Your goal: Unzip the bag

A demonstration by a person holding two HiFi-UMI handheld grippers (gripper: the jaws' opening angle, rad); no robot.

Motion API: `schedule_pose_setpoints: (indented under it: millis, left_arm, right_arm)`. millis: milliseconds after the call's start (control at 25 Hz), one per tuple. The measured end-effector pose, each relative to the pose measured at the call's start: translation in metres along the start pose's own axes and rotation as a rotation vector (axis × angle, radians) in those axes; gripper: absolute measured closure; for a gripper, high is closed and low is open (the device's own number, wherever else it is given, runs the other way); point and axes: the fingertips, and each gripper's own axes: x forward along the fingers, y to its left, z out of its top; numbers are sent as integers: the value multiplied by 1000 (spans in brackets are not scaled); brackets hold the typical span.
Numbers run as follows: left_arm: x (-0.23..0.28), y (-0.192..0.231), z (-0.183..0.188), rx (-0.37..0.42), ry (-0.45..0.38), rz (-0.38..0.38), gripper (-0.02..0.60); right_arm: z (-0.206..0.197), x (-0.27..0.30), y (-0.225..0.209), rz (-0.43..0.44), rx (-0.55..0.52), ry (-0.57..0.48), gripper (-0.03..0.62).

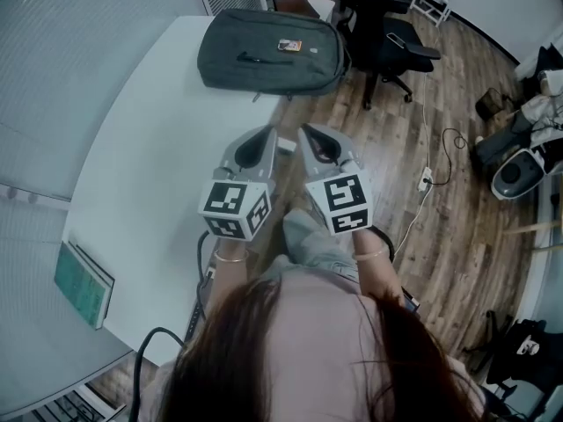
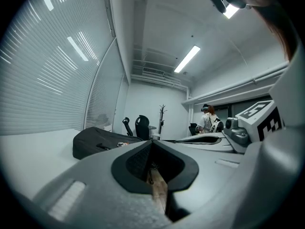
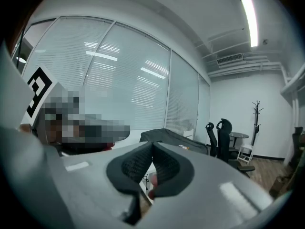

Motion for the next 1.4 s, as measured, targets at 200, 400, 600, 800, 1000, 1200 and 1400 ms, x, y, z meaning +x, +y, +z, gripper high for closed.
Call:
schedule_pose_setpoints:
  millis: [200,400,600,800,1000,1200,1400]
  left_arm:
    - [23,7,1,26,17,-6,572]
    - [45,21,-2,36,36,-15,572]
    - [69,40,-8,20,53,-8,572]
    - [96,60,-14,10,70,7,572]
    - [115,76,-24,-2,89,8,572]
    - [136,93,-36,-9,115,16,572]
    - [156,111,-48,-18,147,25,572]
  right_arm:
    - [-4,19,-16,-3,16,8,591]
    - [-11,43,-29,-12,29,24,591]
    - [-22,67,-41,-9,44,52,591]
    - [-31,92,-51,8,48,79,591]
    - [-43,116,-55,27,51,109,591]
    - [-58,143,-63,38,61,139,591]
    - [-76,166,-69,48,72,178,590]
